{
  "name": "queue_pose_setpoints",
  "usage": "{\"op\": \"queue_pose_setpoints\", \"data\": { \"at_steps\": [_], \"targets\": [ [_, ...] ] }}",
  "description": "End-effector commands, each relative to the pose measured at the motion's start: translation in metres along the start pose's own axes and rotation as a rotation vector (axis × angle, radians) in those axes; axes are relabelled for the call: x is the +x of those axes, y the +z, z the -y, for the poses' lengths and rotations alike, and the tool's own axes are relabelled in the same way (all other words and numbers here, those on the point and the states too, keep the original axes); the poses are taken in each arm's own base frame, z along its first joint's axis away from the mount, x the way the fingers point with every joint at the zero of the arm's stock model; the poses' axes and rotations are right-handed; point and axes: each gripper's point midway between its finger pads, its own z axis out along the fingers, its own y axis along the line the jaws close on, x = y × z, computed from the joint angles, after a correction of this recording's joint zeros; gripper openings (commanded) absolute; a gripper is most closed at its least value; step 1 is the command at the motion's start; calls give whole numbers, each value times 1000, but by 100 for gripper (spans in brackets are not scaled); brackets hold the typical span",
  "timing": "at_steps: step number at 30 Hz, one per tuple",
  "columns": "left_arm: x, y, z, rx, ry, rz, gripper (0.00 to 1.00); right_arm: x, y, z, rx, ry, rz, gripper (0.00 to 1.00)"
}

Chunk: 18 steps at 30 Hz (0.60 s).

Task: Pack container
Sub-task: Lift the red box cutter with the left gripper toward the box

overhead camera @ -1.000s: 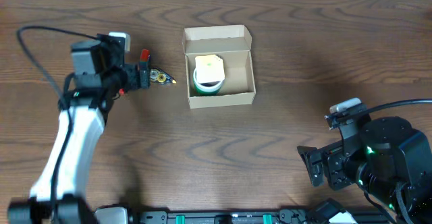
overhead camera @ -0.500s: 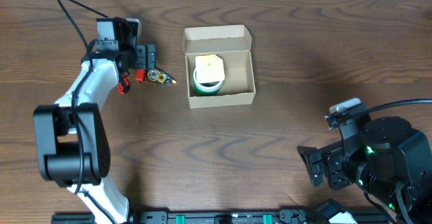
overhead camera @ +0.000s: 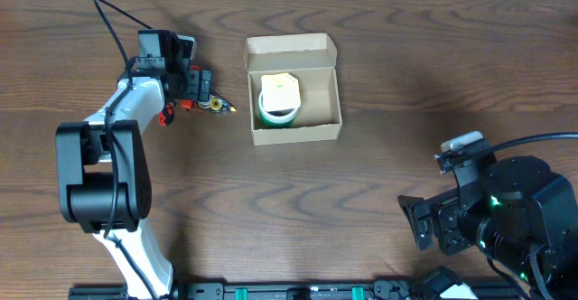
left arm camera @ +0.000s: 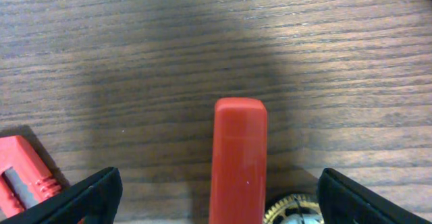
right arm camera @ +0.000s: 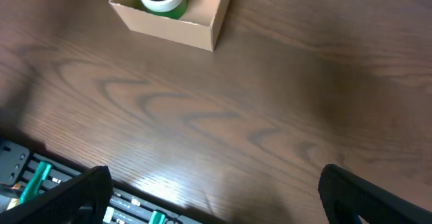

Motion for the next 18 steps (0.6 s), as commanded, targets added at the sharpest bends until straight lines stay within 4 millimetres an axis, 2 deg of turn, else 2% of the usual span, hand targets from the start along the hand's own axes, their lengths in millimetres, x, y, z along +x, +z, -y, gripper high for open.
{"op": "queue_pose_setpoints", "data": {
  "at_steps": [1, 4, 13, 18],
  "targets": [
    [-7, 5, -5, -23, 20, 15, 89, 1, 1, -1, -3, 7, -4, 99],
    [-4, 9, -7, -39, 19, 3, 85, 1, 1, -1, -3, 7, -4, 99],
    [10, 24, -2, -87, 45, -48, 82, 1, 1, -1, -3, 7, -4, 99],
    [13, 26, 2, -107, 62, -65, 68, 1, 1, -1, -3, 7, -4, 99]
  ]
}}
